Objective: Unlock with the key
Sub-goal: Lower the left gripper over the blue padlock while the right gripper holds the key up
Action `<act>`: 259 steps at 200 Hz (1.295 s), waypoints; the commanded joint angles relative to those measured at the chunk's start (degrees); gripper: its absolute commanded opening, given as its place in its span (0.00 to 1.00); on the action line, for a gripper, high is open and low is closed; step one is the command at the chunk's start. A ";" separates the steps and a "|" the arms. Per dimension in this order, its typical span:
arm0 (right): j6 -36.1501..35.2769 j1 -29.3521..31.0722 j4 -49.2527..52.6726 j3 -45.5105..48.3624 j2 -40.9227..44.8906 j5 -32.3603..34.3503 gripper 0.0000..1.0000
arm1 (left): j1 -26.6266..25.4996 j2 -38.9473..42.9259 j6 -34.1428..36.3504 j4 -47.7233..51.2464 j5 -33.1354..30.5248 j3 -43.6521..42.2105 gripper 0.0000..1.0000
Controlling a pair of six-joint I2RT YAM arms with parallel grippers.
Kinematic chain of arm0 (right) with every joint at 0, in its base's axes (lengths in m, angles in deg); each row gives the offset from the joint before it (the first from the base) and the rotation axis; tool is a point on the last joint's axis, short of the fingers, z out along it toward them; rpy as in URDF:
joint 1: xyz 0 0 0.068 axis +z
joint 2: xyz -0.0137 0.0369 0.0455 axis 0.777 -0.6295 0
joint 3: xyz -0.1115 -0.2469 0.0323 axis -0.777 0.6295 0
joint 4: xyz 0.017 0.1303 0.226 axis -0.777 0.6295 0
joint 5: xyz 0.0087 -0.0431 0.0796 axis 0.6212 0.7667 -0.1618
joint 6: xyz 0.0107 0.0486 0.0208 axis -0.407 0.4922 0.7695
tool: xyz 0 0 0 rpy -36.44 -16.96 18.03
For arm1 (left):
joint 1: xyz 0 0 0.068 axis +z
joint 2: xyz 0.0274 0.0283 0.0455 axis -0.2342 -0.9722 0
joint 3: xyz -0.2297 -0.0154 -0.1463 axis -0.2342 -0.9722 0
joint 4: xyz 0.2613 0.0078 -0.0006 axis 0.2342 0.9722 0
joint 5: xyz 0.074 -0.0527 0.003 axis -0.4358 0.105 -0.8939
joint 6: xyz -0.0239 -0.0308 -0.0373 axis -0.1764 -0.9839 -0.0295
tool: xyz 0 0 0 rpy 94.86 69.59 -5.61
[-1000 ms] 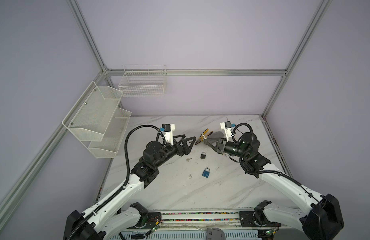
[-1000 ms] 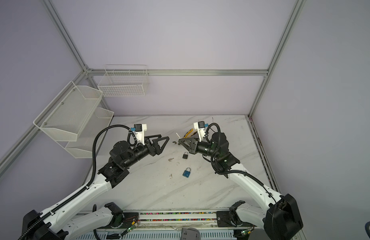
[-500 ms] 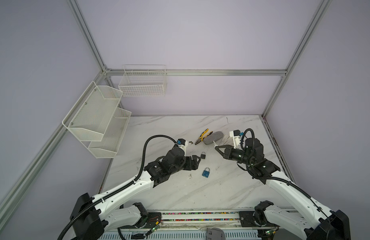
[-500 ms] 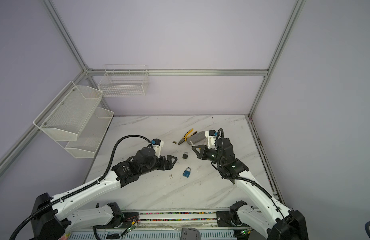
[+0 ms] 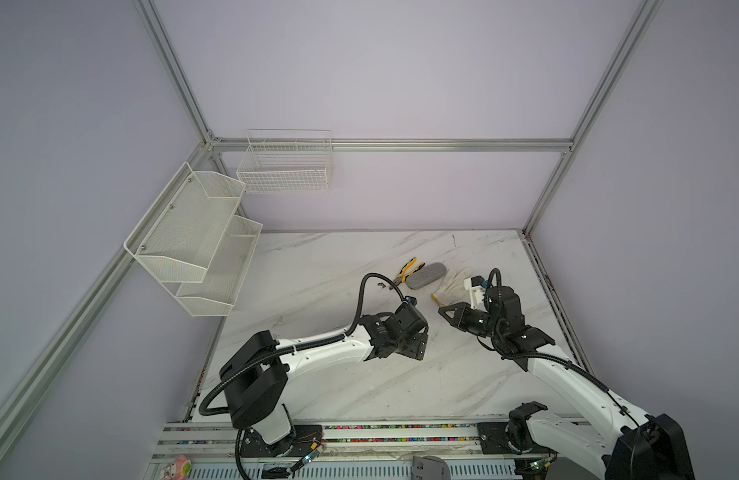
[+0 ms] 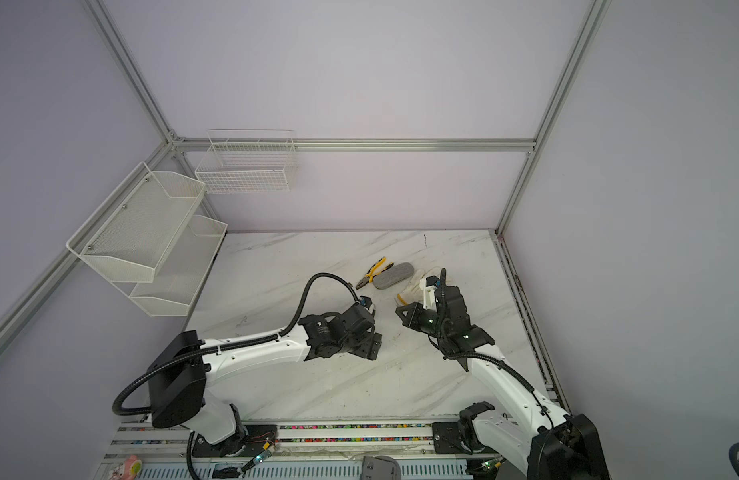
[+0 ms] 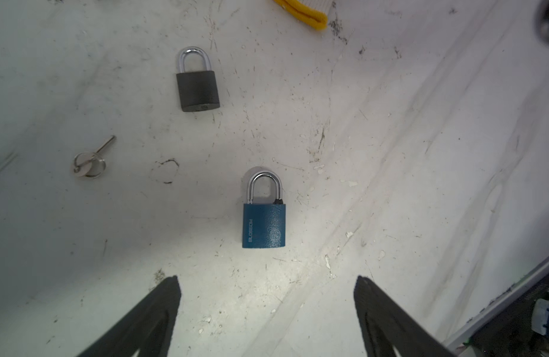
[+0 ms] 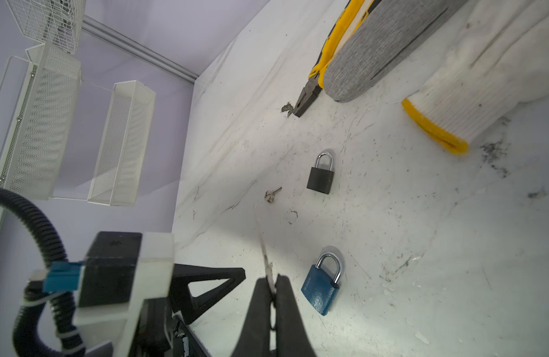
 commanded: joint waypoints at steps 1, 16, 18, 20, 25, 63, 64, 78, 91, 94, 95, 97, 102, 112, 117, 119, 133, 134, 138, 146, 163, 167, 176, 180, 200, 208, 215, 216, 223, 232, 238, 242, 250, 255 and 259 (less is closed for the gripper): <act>0.23 -1.25 0.28 -0.55 -0.16 0.50 0.00 | -0.32 -3.77 3.16 2.75 -0.95 8.51 0.88; 0.04 -1.82 0.16 -0.53 -0.66 -0.02 0.00 | -0.27 -6.71 3.11 3.56 -1.56 10.25 0.86; -0.03 -1.90 0.14 -0.53 -0.74 -0.18 0.00 | -0.31 -6.97 3.05 3.61 -1.56 10.48 0.86; -0.05 -1.97 0.14 -0.51 -0.71 -0.28 0.00 | -0.32 -7.34 3.03 3.69 -1.47 10.73 0.85; -0.15 -2.07 0.13 -0.51 -0.71 -0.40 0.00 | -0.33 -8.04 2.93 3.78 -1.31 11.20 0.85; -1.23 -2.86 0.19 -0.50 -0.17 -0.25 0.00 | -0.17 -12.89 2.05 4.70 0.31 13.54 0.78; -1.23 -2.86 0.19 -0.50 -0.17 -0.25 0.00 | -0.16 -13.03 1.91 4.87 0.34 13.61 0.78; -1.28 -3.04 0.05 -0.37 -0.04 -0.65 0.00 | 0.20 -14.72 -0.15 6.80 0.61 15.19 0.78; -1.50 -3.22 0.02 -0.24 0.09 -0.74 0.00 | 0.38 -15.82 -2.28 8.04 -0.57 16.14 0.77; -1.56 -3.22 -0.03 -0.25 0.10 -0.73 0.00 | 0.38 -16.01 -2.73 8.02 -0.66 16.23 0.77; -1.56 -3.22 -0.04 -0.20 0.02 -0.69 0.00 | 0.38 -16.04 -2.90 8.02 -0.67 16.28 0.77; -1.62 -3.22 -0.02 -0.16 0.01 -0.65 0.00 | 0.38 -16.13 -3.13 8.02 -0.68 16.29 0.77; -1.70 -3.36 0.00 -0.14 -0.05 -0.70 0.00 | 0.38 -16.42 -3.84 8.06 -0.60 16.35 0.77; -1.85 -3.33 -0.12 0.02 -0.10 -0.97 0.00 | 0.38 -16.77 -5.36 8.36 -1.52 16.32 0.76; -1.86 -3.39 -0.18 0.17 -0.08 -1.18 0.00 | 0.38 -16.91 -6.14 8.33 -1.75 16.22 0.75; -1.87 -3.40 -0.21 0.19 -0.09 -1.24 0.00 | 0.38 -16.92 -6.38 8.36 -1.74 16.16 0.75; -1.94 -3.48 -0.31 0.36 -0.04 -1.27 0.00 | 0.38 -17.33 -7.83 8.28 -1.63 16.27 0.74; -1.97 -3.48 -0.35 0.37 0.00 -1.26 0.00 | 0.38 -17.36 -7.87 8.28 -1.55 16.30 0.74; -2.07 -3.59 -0.35 0.32 -0.06 -1.27 0.00 | 0.38 -17.57 -8.18 8.23 -1.41 16.36 0.73; -2.16 -3.57 -0.37 0.22 -0.20 -1.27 0.00 | 0.40 -18.03 -8.50 8.28 -0.65 16.57 0.71; -2.45 -3.77 -0.71 0.36 -0.49 -1.62 0.00 | 0.29 -18.66 -9.08 8.32 0.10 16.89 0.68; -2.47 -3.79 -0.93 0.50 -0.57 -1.78 0.00 | 0.29 -18.77 -9.27 8.37 0.17 16.87 0.68; -2.62 -3.76 -1.28 0.59 -0.86 -1.90 0.00 | 0.05 -18.90 -9.62 8.37 0.03 16.80 0.65; -2.67 -3.83 -1.30 0.58 -0.95 -2.05 0.00 | 0.03 -19.01 -9.85 8.37 -0.06 16.72 0.64; -3.04 -4.00 -1.31 0.54 -1.41 -2.39 0.00 | -0.07 -19.28 -10.82 8.47 -0.24 16.33 0.61; -3.19 -4.05 -1.27 0.55 -1.55 -2.53 0.00 | -0.16 -19.32 -11.12 8.63 -0.33 16.25 0.59; -3.20 -4.07 -1.27 0.55 -1.52 -2.59 0.00 | -0.31 -19.32 -11.47 8.97 -0.73 16.32 0.59; -3.21 -4.04 -1.27 0.55 -1.54 -2.58 0.00 | -0.32 -19.32 -11.49 9.02 -0.75 16.36 0.59; -3.37 -4.14 -1.28 0.55 -1.50 -2.75 0.00 | -0.53 -19.44 -11.80 9.07 -0.97 16.51 0.58; -3.57 -4.16 -1.36 0.42 -1.67 -2.84 0.00 | -0.68 -19.71 -12.09 9.07 -0.87 16.74 0.58; -3.72 -4.22 -1.40 0.34 -1.87 -2.99 0.00 | -0.70 -19.96 -12.28 9.06 -0.65 16.94 0.58; -3.86 -4.33 -1.37 0.25 -2.06 -3.10 0.00 | -0.76 -20.15 -12.37 9.07 -0.43 16.98 0.57; -4.13 -4.42 -1.44 0.19 -2.40 -3.40 0.00 | -0.91 -20.55 -12.57 9.26 -0.21 17.34 0.56; -4.25 -4.45 -1.38 0.11 -2.66 -3.53 0.00 | -0.85 -20.76 -12.76 9.36 -0.33 17.53 0.55; -4.39 -4.48 -1.37 0.03 -2.78 -3.69 0.00 | -1.05 -20.90 -12.86 9.49 -0.33 17.70 0.54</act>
